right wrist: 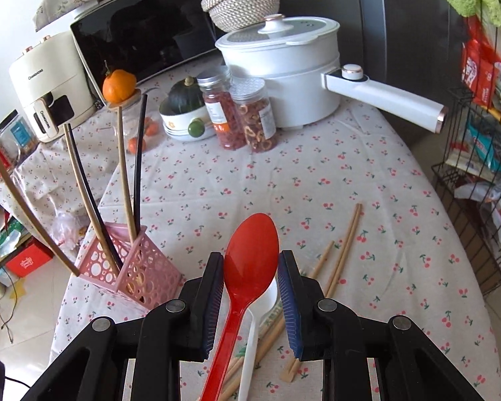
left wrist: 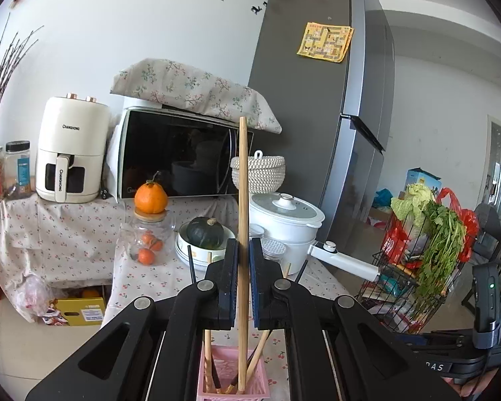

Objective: Organize utensils
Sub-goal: 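Lift the wooden chopstick over the pink basket with the left tool while the right tool lifts the red spoon, then lower the wooden chopstick into the pink basket and open the left tool, then lower the red spoon into the pink basket and open the right tool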

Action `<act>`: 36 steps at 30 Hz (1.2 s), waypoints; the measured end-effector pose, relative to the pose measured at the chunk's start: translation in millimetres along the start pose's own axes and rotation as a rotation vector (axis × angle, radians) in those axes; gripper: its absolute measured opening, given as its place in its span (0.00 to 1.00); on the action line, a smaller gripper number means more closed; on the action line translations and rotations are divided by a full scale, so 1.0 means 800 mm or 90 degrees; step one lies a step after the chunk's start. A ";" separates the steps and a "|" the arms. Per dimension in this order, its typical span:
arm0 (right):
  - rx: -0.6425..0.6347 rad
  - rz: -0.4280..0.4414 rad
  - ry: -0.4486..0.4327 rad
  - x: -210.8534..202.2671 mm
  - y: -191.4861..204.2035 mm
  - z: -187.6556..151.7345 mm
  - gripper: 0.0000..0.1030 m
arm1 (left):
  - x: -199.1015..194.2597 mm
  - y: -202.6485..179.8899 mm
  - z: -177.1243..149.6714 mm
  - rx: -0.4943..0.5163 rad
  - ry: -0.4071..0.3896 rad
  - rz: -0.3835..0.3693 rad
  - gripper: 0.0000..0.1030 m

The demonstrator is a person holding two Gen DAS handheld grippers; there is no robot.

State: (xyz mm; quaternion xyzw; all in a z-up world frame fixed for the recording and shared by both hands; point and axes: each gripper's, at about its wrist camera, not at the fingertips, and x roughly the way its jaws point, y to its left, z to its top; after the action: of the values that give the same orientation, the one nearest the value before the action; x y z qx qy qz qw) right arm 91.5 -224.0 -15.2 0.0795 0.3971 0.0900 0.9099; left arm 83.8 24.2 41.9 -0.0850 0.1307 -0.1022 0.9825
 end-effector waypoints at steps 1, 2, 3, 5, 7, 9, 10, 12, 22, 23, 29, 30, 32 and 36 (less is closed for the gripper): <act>0.000 0.000 -0.003 0.000 0.000 0.000 0.28 | 0.005 -0.003 -0.005 0.011 -0.005 0.003 0.06; -0.001 -0.001 -0.006 -0.001 0.001 0.001 0.28 | 0.009 -0.006 -0.010 0.023 -0.012 0.003 0.06; -0.001 -0.003 -0.010 -0.002 0.001 0.001 0.28 | 0.013 -0.009 -0.016 0.037 -0.017 0.005 0.06; -0.003 -0.009 -0.020 -0.004 0.002 0.001 0.28 | 0.025 -0.013 -0.026 0.056 -0.004 0.009 0.06; -0.003 -0.014 -0.033 -0.006 0.003 0.002 0.28 | 0.035 -0.012 -0.036 0.056 0.015 0.011 0.06; -0.002 -0.014 -0.046 -0.009 0.003 0.004 0.28 | 0.043 -0.011 -0.045 0.058 0.033 0.014 0.06; -0.001 -0.015 -0.053 -0.010 0.004 0.004 0.28 | 0.046 -0.010 -0.048 0.061 0.042 0.014 0.06; -0.001 -0.016 -0.065 -0.012 0.006 0.005 0.28 | 0.050 -0.010 -0.055 0.063 0.059 0.007 0.06; 0.002 -0.022 -0.128 -0.021 0.025 0.012 0.29 | 0.019 0.007 -0.050 0.019 0.123 0.000 0.53; 0.005 -0.019 -0.138 -0.022 0.028 0.013 0.29 | 0.014 0.010 -0.047 0.018 0.134 0.001 0.54; 0.000 -0.016 -0.197 -0.026 0.062 0.021 0.29 | -0.002 0.038 -0.047 0.027 0.247 0.079 0.66; -0.005 -0.018 -0.209 -0.026 0.070 0.023 0.29 | -0.004 0.045 -0.048 0.026 0.265 0.087 0.67; -0.012 -0.025 -0.235 -0.027 0.084 0.026 0.29 | -0.007 0.059 -0.052 0.019 0.289 0.095 0.68; -0.015 -0.047 -0.298 -0.024 0.110 0.032 0.29 | -0.009 0.085 -0.059 -0.011 0.317 0.103 0.69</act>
State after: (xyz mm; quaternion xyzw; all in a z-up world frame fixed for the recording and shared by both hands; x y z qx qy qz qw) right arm 88.8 -144.8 34.9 0.0733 0.1772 0.0403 0.9806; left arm 76.0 84.5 -14.6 -0.0546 0.3760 -0.0397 0.9242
